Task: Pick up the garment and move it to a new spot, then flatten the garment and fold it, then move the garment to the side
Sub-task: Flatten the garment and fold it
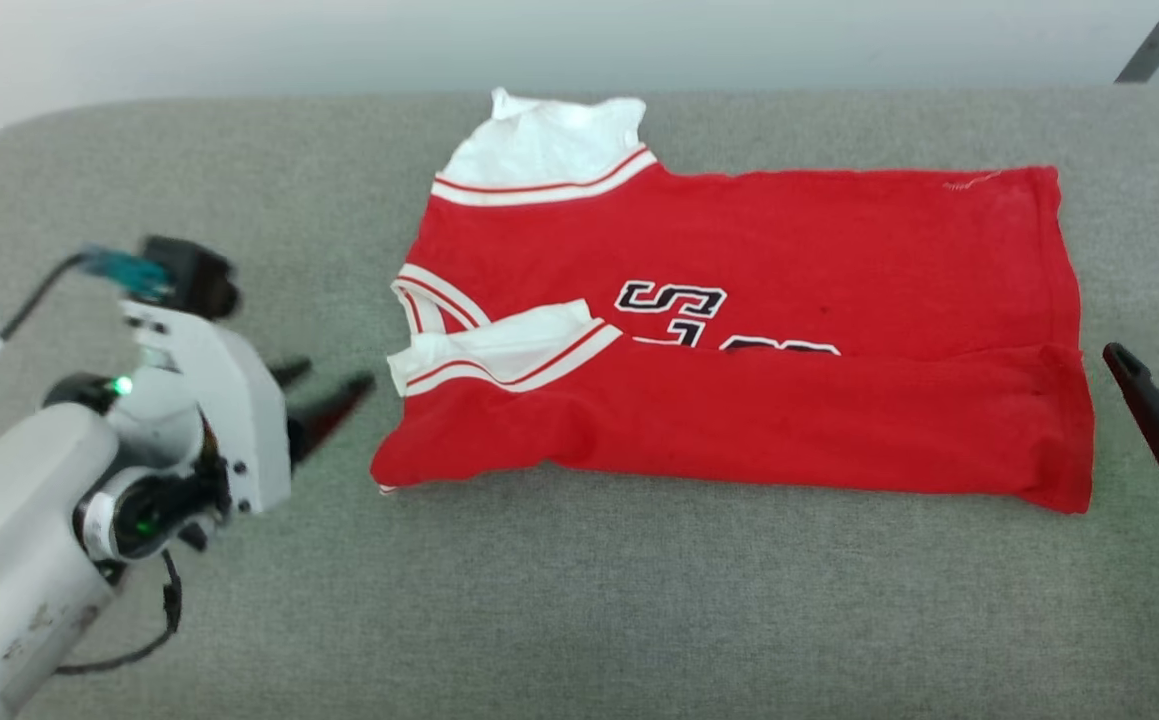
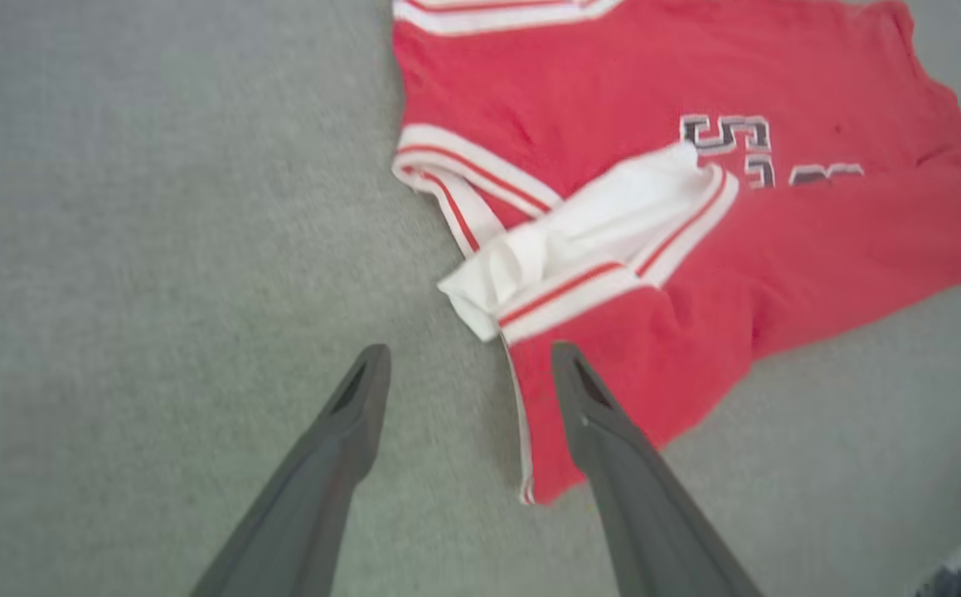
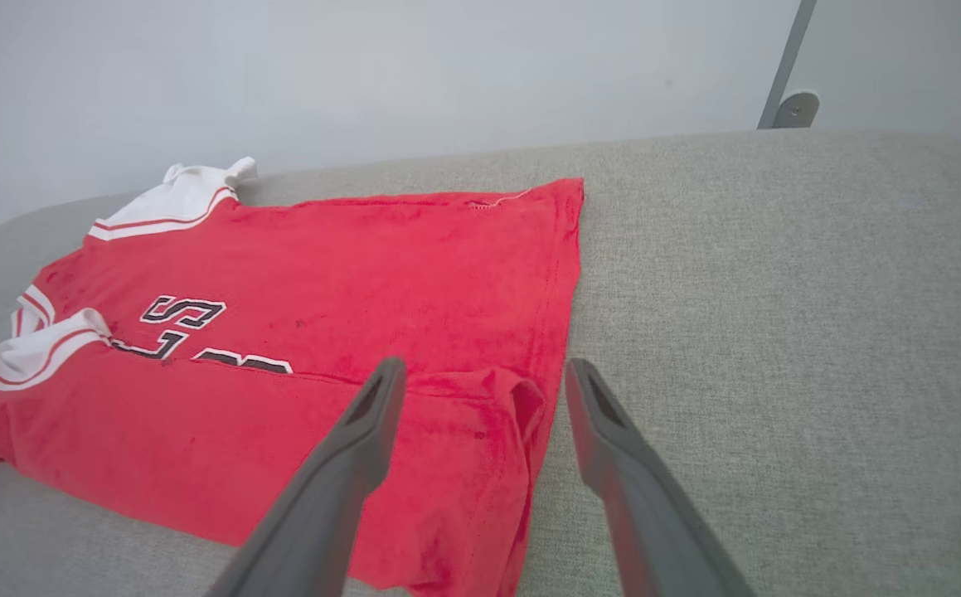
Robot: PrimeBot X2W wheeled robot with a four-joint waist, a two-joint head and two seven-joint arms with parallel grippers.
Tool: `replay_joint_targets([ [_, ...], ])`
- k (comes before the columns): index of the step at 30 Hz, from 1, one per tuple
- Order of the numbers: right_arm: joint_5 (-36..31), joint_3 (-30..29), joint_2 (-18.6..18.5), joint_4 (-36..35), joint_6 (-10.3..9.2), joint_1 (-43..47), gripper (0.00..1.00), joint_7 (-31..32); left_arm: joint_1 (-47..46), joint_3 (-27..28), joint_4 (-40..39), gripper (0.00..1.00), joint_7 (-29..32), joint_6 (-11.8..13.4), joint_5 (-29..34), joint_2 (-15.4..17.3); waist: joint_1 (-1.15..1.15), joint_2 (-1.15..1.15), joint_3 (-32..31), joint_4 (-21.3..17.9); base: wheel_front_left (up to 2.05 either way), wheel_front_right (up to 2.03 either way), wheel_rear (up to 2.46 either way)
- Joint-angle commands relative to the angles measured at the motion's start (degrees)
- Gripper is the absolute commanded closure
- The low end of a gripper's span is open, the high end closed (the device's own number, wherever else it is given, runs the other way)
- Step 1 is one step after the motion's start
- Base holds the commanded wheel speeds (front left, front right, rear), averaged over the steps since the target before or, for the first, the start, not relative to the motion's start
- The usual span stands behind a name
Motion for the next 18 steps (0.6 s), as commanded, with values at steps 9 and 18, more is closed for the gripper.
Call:
replay_joint_targets([
  [9, -0.18, -0.65, 1.09, -2.35, -0.06, 1.38, 0.00, 1.29, -0.77, -4.19, -9.80, 0.00, 19.14, 5.80, -5.23, 3.37, 0.00, 0.00, 0.34, -1.67, 0.00, 0.00, 0.00],
  [18, -0.58, -0.99, 1.77, -3.52, -0.06, -0.07, 0.00, 1.59, 1.71, -3.01, -1.74, 0.00, 19.19, 3.21, -10.72, -0.65, 0.00, 0.00, 3.21, -4.80, 0.00, 0.00, 0.00],
])
